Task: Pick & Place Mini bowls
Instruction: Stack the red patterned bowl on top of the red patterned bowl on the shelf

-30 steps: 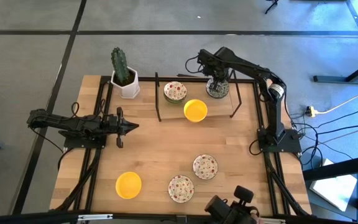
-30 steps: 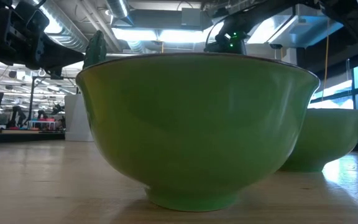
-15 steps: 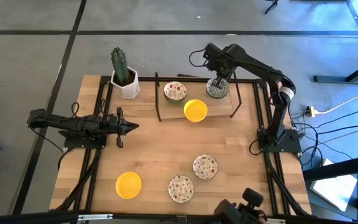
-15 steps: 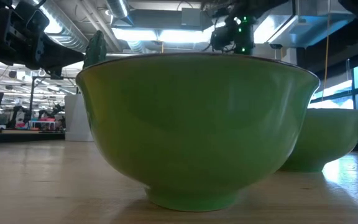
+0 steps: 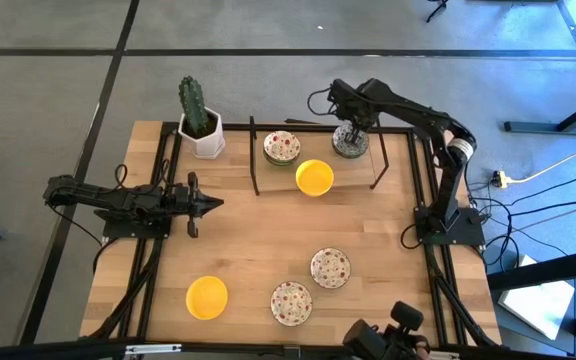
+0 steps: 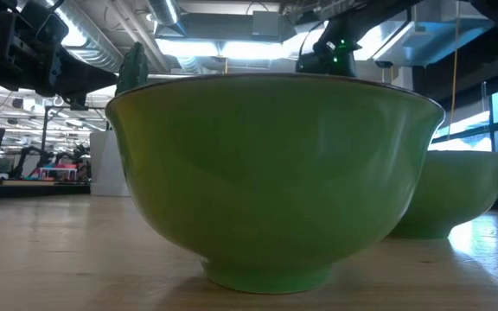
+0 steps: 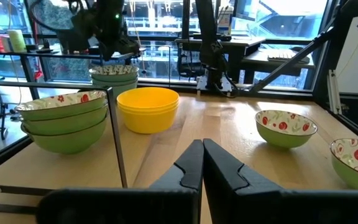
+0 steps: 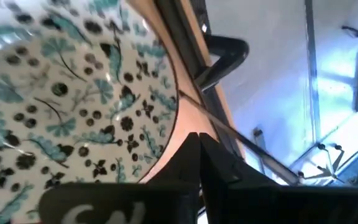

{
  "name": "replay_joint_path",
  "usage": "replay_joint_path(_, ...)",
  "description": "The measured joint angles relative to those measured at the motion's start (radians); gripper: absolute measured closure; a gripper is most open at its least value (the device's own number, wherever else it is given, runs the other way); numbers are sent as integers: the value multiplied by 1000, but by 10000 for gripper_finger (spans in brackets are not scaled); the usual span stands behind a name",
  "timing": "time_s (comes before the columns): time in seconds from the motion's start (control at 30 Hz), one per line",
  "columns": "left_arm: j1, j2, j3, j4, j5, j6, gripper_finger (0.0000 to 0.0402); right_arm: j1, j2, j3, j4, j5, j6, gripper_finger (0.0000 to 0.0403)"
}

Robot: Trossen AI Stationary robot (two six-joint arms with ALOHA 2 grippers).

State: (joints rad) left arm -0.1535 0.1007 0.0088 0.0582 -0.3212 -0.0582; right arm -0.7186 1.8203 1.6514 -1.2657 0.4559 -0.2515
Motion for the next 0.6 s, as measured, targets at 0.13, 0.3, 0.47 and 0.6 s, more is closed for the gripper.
replay_joint_path(0.13,0,0,0,0,-2,0,398,8,-3,56,-3,-21,-2,402)
replay_joint_path(0.3,0,0,0,0,-2,0,398,75,-113,78,217,-456,-70,402)
replay_joint_path(0.47,0,0,0,0,-1,0,397,188,-352,-42,667,-947,-63,402)
replay_joint_path(0.6,0,0,0,0,-1,0,398,312,-551,-259,1051,-1144,82,402)
